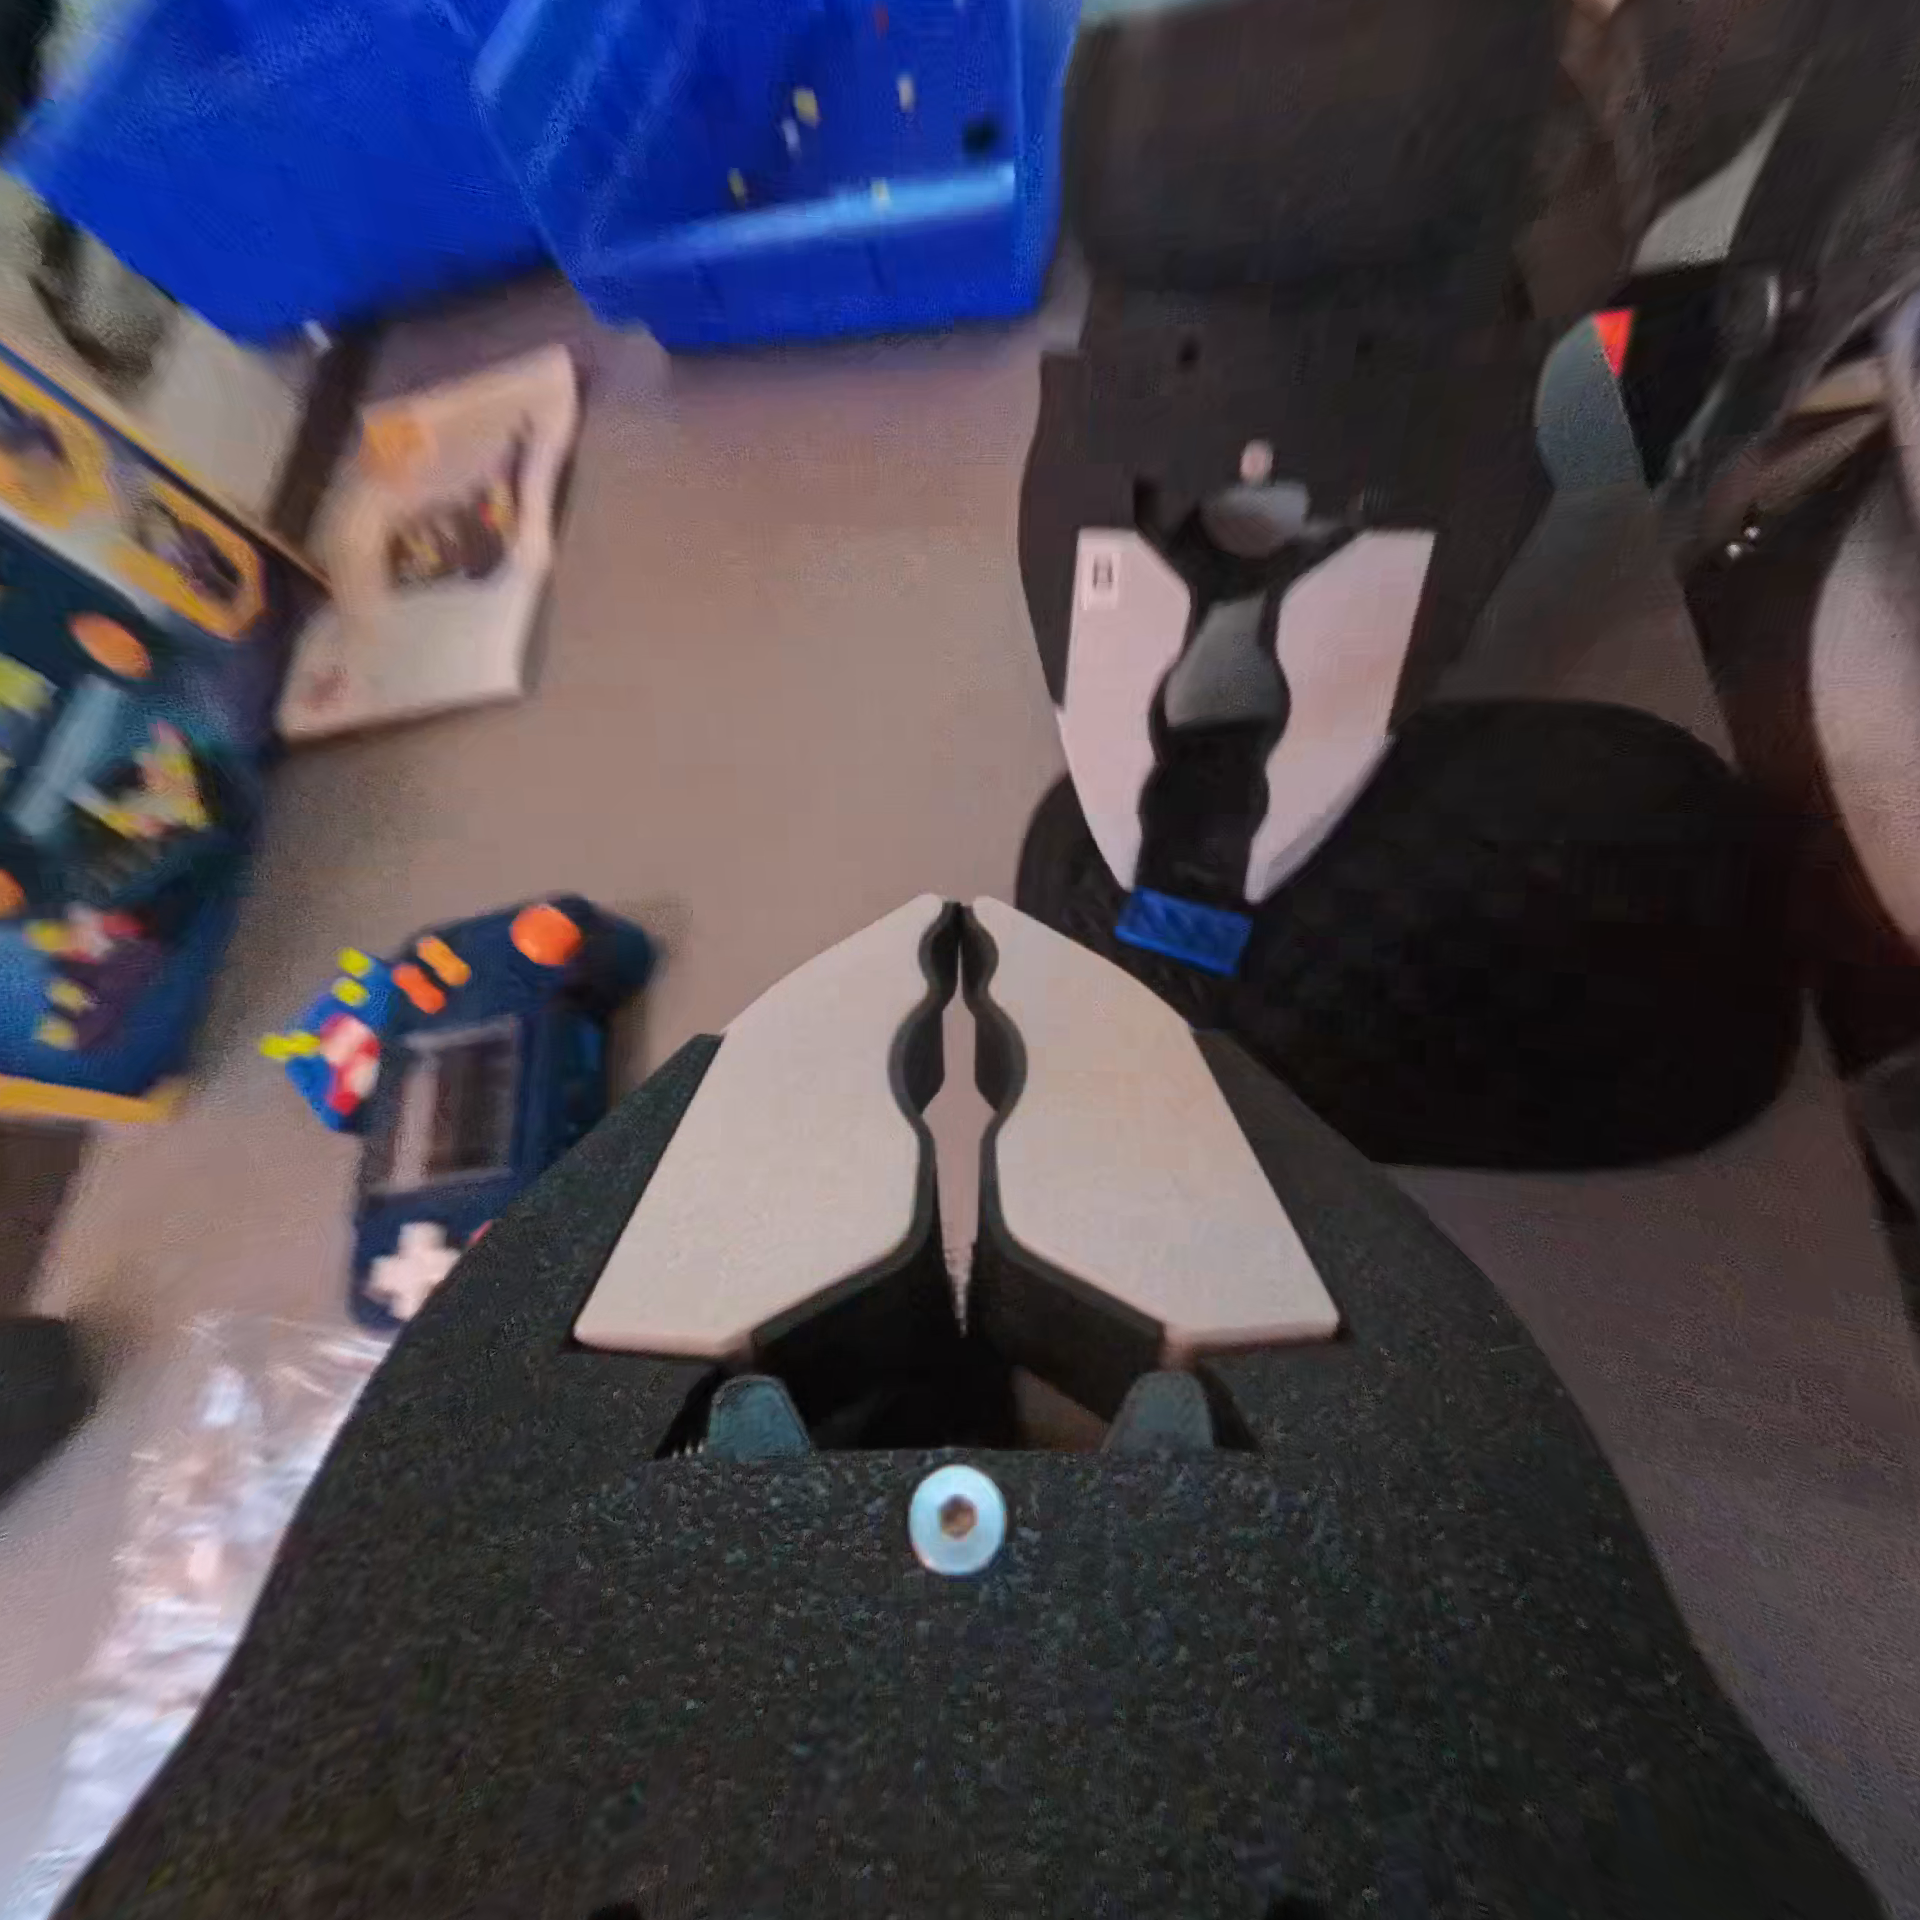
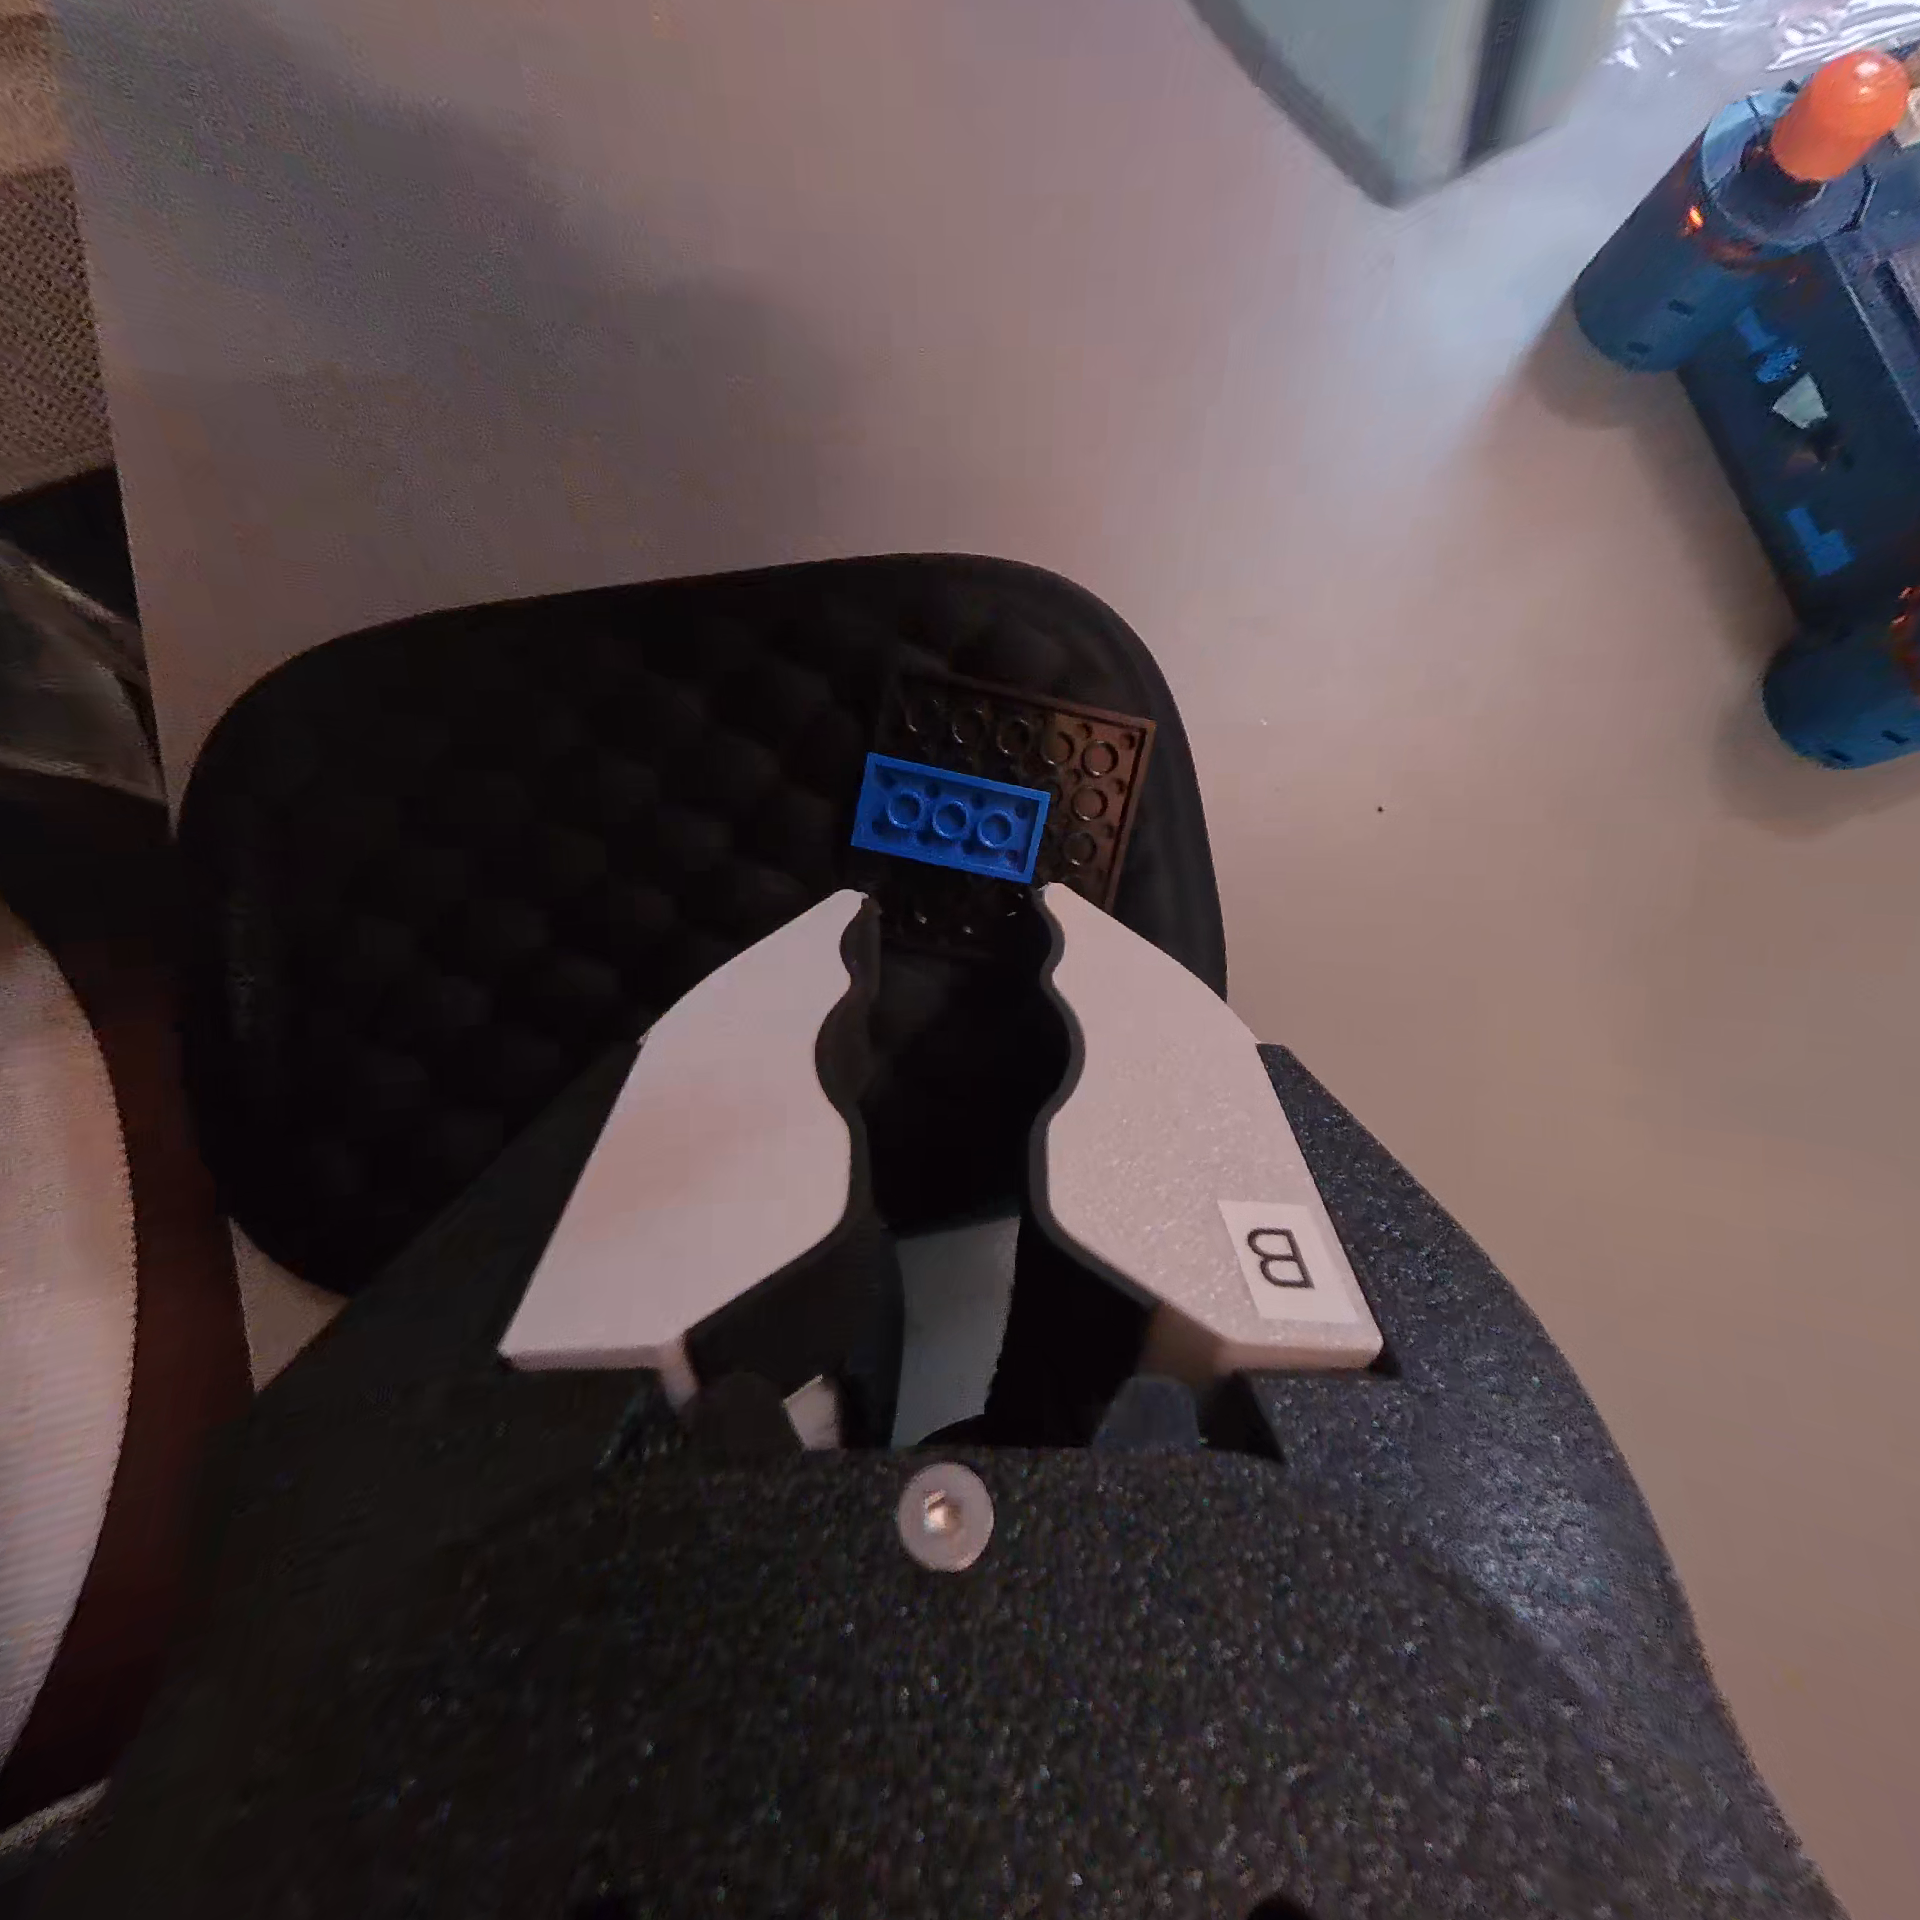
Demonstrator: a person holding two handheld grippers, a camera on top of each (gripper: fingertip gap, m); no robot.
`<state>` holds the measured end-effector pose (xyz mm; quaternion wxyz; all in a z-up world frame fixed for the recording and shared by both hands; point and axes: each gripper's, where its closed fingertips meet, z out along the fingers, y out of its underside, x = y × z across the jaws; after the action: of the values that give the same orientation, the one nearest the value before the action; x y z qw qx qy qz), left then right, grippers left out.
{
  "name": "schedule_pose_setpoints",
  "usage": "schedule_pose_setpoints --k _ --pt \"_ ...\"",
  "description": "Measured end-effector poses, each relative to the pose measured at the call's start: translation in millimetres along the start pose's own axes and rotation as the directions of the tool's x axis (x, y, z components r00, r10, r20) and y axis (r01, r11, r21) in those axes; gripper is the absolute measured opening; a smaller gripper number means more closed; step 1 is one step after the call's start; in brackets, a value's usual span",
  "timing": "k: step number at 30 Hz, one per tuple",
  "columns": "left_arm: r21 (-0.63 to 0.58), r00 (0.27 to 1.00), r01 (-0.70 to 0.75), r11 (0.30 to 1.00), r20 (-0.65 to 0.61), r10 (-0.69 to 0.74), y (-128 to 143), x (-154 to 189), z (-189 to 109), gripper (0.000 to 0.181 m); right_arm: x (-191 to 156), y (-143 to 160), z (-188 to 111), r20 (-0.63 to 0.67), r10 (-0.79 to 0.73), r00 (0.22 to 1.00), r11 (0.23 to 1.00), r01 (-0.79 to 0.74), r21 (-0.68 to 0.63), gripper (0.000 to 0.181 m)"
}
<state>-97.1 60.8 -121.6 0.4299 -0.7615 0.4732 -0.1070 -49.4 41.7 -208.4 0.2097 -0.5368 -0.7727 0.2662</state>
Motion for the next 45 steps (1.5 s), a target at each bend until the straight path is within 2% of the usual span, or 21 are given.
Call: schedule_pose_setpoints --k 1,2,3,4,5,7,12,21,25,34,38,40,42,43,44,45 --pt "-0.005 0.991 0.093 0.996 -0.092 -0.093 13 11 2 0.006 0 -1 0 0.007 -0.006 1.000 1.000 0.006 0.011 0.028" --pt "0.016 0.977 0.127 0.992 -0.176 -0.122 17 30 6 0.011 0 -1 -1 0.026 0.009 1.000 1.000 -0.010 0.028 0.028" --pt "0.015 0.971 0.108 0.994 -0.217 -0.102 20 45 12 0.020 0 -2 -1 0.045 0.006 0.999 0.999 -0.008 0.048 0.028" --pt "-0.033 0.976 0.070 0.997 -0.203 -0.076 28 52 23 0.033 0 -2 -2 0.064 -0.006 0.998 0.997 0.001 0.081 0.027" --pt "-0.104 0.977 0.019 0.994 -0.212 -0.041 37 58 32 0.036 1 -2 -2 0.094 0.025 0.995 0.994 -0.035 0.108 0.025" --pt "-0.139 0.973 -0.043 0.989 -0.231 0.010 39 61 46 0.040 3 -2 -3 0.126 0.001 0.992 0.990 -0.019 0.138 0.018" --pt "-0.165 0.950 -0.097 0.982 -0.308 0.042 37 56 54 0.040 5 -2 -3 0.156 -0.098 0.983 0.992 0.085 0.090 0.015" --pt "-0.199 0.885 -0.211 0.957 -0.454 0.101 42 58 57 0.038 6 -1 -2 0.150 -0.084 0.985 0.996 0.076 0.057 0.011" --pt "-0.230 0.862 -0.189 0.955 -0.505 0.050 40 60 55 0.032 6 -1 -2 0.151 -0.071 0.986 0.997 0.064 0.049 0.011" --pt "-0.260 0.851 -0.212 0.942 -0.523 0.047 43 61 59 0.033 6 0 -1 0.147 -0.070 0.987 0.997 0.066 0.030 0.011" --pt "-0.143 0.890 -0.166 0.976 -0.449 0.085 40 63 58 0.031 5 1 0 0.123 -0.051 0.991 0.999 0.052 0.000 0.012" --pt "-0.111 0.906 -0.105 0.988 -0.420 0.049 37 64 57 0.030 4 2 0 0.100 -0.062 0.993 0.997 0.066 -0.031 0.012" --pt "-0.100 0.919 -0.107 0.989 -0.389 0.060 35 65 56 0.029 4 2 0 0.099 -0.073 0.992 0.995 0.079 -0.055 0.012" --pt "0.017 0.867 -0.042 0.999 -0.496 0.045 14 84 44 0.000 6 3 1 0.098 -0.068 0.993 0.995 0.075 -0.069 0.013" --pt "0.199 0.838 0.216 0.956 -0.540 -0.077 -35 83 29 0.000 5 2 2 0.106 -0.074 0.992 0.994 0.083 -0.076 0.013" --pt "0.241 0.893 0.165 0.956 -0.448 -0.041 -46 71 26 0.000 5 2 2 0.108 -0.085 0.991 0.992 0.094 -0.085 0.012"
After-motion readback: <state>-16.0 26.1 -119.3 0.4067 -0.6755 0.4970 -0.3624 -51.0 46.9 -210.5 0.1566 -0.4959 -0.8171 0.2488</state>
